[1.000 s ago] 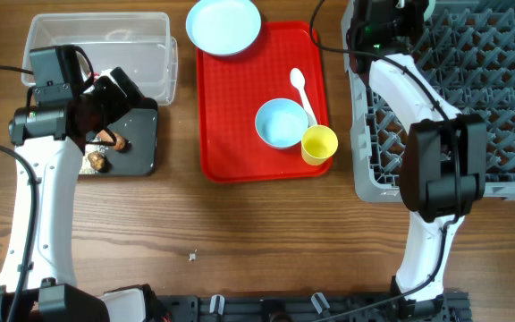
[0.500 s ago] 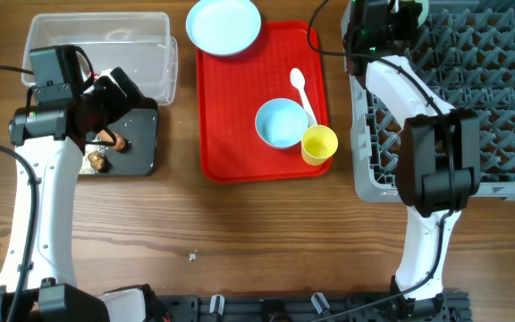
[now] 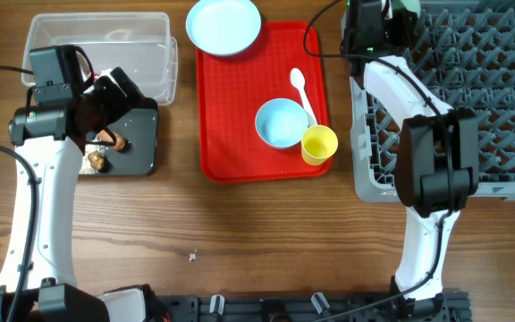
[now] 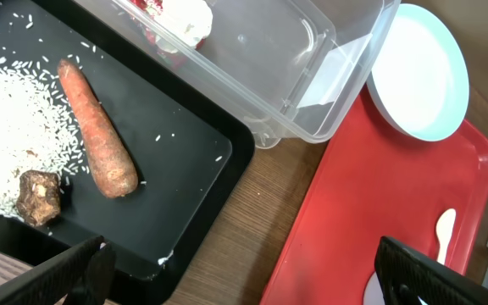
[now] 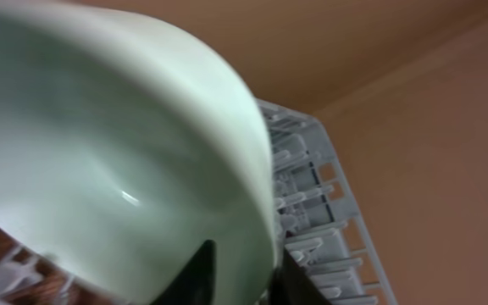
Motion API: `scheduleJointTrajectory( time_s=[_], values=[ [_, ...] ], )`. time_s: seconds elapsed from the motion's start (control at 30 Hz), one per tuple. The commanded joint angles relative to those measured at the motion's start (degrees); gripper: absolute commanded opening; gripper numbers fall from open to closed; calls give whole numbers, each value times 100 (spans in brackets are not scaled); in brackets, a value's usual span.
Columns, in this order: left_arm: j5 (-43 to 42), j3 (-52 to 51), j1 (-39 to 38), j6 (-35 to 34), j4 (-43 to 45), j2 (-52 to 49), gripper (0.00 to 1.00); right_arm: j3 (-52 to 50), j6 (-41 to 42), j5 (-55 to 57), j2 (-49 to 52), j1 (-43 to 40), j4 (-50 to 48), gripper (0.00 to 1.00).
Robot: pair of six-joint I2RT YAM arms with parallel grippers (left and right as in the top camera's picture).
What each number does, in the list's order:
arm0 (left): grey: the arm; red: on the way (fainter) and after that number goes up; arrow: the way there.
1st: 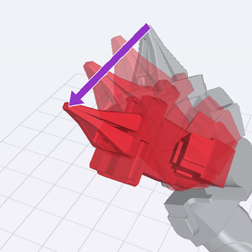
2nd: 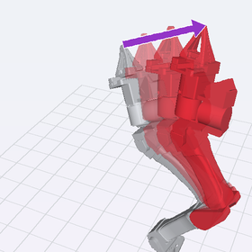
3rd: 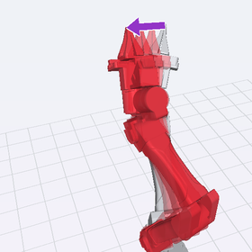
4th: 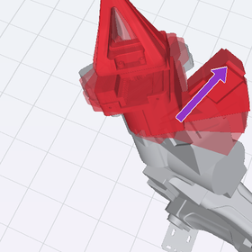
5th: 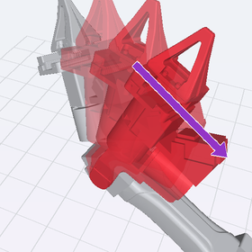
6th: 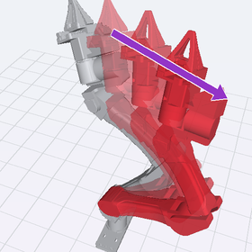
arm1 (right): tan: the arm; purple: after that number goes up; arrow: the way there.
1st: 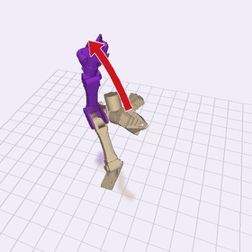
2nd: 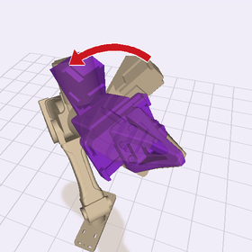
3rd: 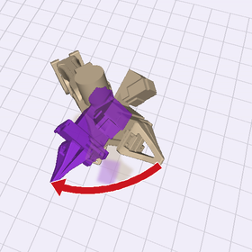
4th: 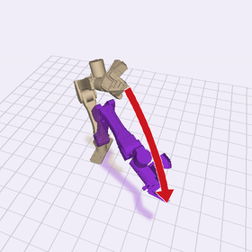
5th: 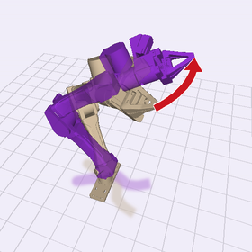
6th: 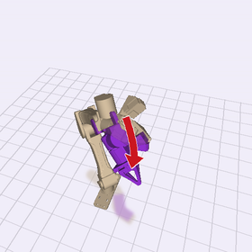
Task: Sort waste into correct bins and load items into the dishwasher rack
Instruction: 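Move the right gripper back to the red tray over the blue bowl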
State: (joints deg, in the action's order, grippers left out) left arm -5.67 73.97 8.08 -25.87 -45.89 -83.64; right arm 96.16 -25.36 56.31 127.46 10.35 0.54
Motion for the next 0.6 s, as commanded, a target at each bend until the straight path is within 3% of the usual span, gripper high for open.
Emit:
scheduleJointTrajectory(
  time_s=[0.0, 0.07, 0.17, 0.43, 0.57],
  values=[
    [37, 26, 46, -11, 13, 20, 100, 68, -15, -214, 111, 219, 13, 37],
    [37, 26, 46, -11, 13, 20, 100, 68, -17, -212, 101, 275, 15, 49],
    [37, 26, 46, -11, 13, 20, 100, 70, -13, -107, 72, 337, -66, 76],
    [37, 26, 46, -11, 13, 20, 100, 70, 24, -76, -579, 529, -308, 82],
    [37, 26, 46, -11, 13, 20, 100, 70, 564, -92, -1025, 693, -98, 85]
  ],
)
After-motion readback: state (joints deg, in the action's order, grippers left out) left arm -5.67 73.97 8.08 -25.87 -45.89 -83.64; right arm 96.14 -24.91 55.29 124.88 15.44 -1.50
